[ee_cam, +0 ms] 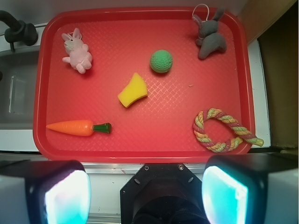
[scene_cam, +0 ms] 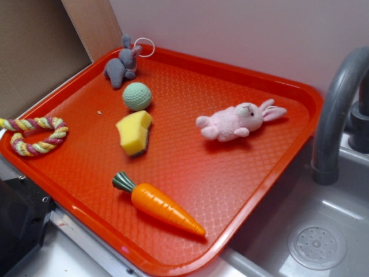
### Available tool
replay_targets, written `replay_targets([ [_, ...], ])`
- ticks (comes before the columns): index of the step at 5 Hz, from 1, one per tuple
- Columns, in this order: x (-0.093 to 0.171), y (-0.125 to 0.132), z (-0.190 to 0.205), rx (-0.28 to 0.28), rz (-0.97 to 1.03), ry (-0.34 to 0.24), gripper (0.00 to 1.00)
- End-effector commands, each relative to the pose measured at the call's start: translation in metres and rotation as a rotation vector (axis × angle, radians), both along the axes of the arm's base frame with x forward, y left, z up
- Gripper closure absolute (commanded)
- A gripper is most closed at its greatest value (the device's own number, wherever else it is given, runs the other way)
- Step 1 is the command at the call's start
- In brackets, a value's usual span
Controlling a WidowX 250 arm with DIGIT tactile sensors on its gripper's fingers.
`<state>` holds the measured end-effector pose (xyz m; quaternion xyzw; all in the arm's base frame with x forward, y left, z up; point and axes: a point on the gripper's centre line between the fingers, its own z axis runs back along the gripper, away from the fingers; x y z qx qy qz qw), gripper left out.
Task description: Grab the carrot.
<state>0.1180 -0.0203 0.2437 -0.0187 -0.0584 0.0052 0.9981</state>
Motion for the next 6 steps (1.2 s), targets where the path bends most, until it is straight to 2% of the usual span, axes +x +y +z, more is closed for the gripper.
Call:
replay_targets([
  [1,0.0,0.0,0.0,0.0,0.0,0.0,0.0],
  [2,0.037,-0.026,0.002,-0.008,-0.249,-0.112,0.0],
  [3,0.062,-0.06,-0.007,-0.002,-0.5,-0.124,0.0],
  [4,0.069,-0.085,-0.024,-0.045,-0.748,-0.058,0.0],
  [5,0.059,-0.123,-0.063,-0.012,-0.999,0.096,0.0],
  [6,0.046,-0.138,-0.084,0.042,-1.186,0.169,0.0],
])
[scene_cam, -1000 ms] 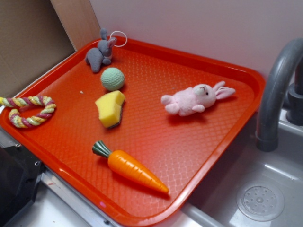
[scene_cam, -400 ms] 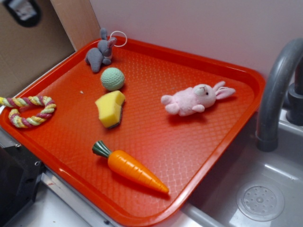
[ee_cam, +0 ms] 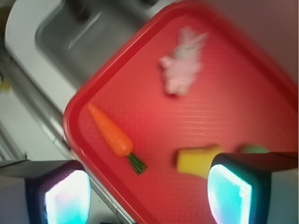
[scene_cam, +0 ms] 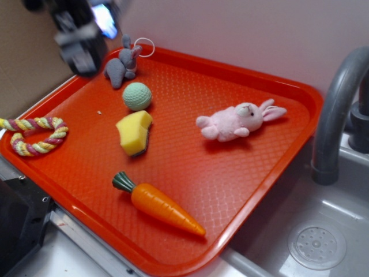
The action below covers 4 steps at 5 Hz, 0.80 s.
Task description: Grab the carrot.
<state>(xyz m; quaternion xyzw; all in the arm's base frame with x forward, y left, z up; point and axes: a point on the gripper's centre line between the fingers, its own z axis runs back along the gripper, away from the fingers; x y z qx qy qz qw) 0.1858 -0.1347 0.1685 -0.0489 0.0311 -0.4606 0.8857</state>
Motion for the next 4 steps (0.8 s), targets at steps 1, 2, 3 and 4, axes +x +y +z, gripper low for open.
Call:
replay_targets([
  [1,-0.034,-0.038,-0.032,0.108,-0.3,0.016,0.0],
  [2,-0.037,-0.036,-0.05,0.167,-0.326,0.048,0.0],
  [3,-0.045,-0.035,-0.068,0.213,-0.366,0.063,0.0],
  [4,-0.05,-0.028,-0.081,0.225,-0.361,0.081,0.0],
])
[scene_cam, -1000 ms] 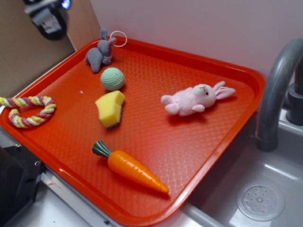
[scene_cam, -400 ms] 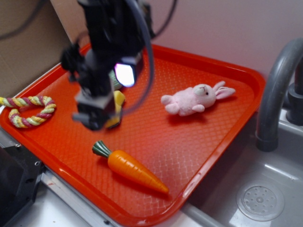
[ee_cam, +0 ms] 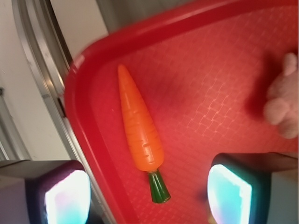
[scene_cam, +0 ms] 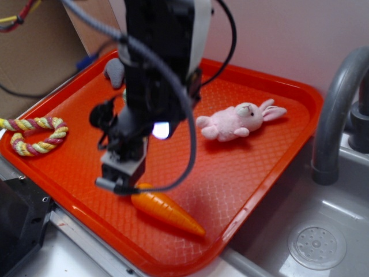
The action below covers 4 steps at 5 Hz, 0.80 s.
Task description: Grab the carrot.
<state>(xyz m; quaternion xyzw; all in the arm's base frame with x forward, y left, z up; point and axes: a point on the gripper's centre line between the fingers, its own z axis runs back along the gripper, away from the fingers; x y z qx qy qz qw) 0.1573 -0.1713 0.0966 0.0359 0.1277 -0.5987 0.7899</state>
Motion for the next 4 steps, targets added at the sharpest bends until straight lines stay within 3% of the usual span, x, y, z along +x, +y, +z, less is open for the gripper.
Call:
replay_targets([
  [1,-0.03,0.009,-0.023,0.024,-0.044,0.032,0.0],
  [3,-0.031,0.015,-0.051,-0.005,-0.08,0.005,0.0],
  [4,-0.025,0.022,-0.055,-0.056,-0.066,-0.008,0.0],
])
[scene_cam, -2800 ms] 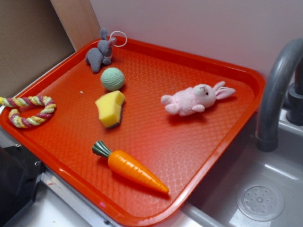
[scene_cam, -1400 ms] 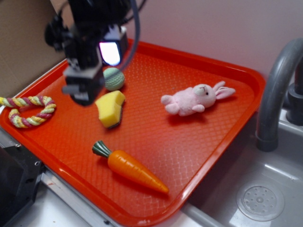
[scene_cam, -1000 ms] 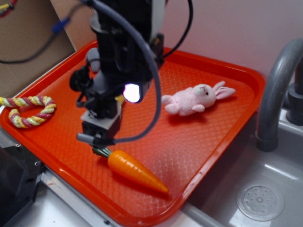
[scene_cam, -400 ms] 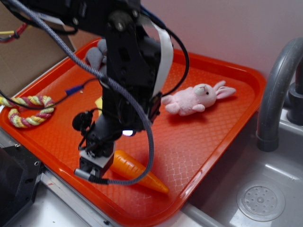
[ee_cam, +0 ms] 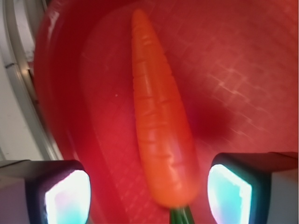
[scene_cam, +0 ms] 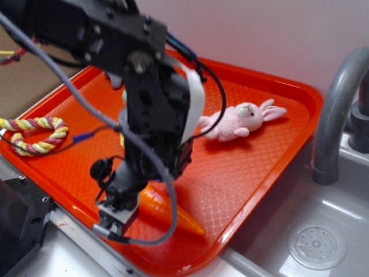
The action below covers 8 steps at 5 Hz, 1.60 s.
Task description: Grab the carrot.
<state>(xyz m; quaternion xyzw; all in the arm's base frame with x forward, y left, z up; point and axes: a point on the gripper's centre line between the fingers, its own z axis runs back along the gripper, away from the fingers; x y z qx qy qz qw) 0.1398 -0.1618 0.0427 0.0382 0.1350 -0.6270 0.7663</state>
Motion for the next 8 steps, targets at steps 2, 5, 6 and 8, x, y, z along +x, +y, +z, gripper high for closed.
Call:
replay_targets([
  [2,-0.009,0.021,-0.01,-0.106,0.077,-0.025,1.0],
  [5,0.005,0.016,0.043,-0.234,0.442,-0.142,1.0],
  [6,0.026,0.048,0.092,-0.242,0.682,-0.242,1.0],
  [8,0.033,0.089,0.185,-0.117,1.165,-0.35,1.0],
])
